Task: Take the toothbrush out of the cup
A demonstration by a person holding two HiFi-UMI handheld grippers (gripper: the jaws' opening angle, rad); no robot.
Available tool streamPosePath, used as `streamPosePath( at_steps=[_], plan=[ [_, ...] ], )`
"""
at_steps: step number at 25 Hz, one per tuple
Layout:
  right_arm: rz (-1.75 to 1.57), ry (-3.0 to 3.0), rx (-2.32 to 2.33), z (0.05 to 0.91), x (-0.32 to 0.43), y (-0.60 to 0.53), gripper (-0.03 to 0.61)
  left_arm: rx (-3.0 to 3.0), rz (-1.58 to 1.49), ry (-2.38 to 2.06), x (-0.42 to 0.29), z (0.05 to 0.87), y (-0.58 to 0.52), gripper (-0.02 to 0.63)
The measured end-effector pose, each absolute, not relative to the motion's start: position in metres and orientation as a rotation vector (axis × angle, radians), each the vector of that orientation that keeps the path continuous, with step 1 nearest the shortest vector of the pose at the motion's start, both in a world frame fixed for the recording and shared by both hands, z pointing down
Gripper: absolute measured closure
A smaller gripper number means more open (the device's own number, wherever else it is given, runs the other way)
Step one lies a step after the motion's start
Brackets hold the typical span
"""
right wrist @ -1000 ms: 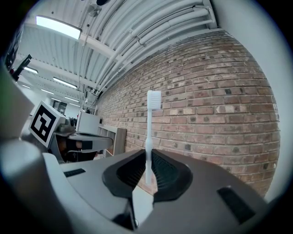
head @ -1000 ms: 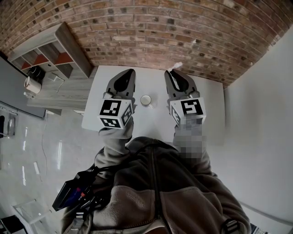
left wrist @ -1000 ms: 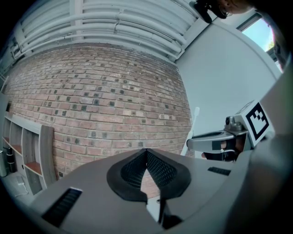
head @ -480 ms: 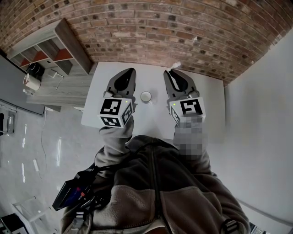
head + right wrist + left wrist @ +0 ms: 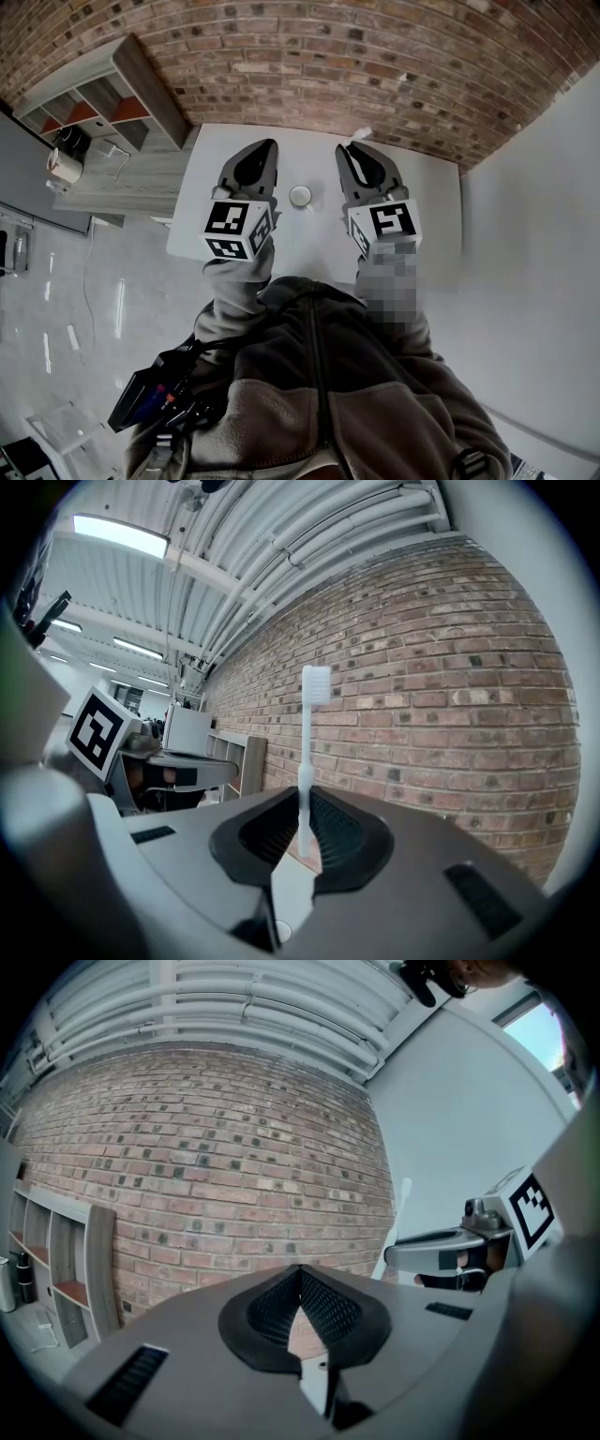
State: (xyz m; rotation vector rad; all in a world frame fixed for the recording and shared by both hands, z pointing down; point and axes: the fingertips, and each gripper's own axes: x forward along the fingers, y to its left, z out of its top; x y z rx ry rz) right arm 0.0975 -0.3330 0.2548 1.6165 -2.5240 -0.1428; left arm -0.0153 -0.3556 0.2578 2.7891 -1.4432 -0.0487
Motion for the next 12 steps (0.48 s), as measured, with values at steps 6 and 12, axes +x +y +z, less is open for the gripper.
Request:
streamPosePath(
  at_steps=[6, 12],
  plan=[
    [-0.141, -2.519, 1.605, 0.2578, 0.0943, -0.3328, 0.538, 2.785, -0.046, -1.43, -0.0147, 0.2618, -0.3563, 0.611],
    [-0.134, -2.516, 1.605, 0.2607, 0.0913, -0.3358, 0.537, 2.78, -0.044, -1.427, -0.0194, 0.2648, -0.3595, 0.611]
  ],
)
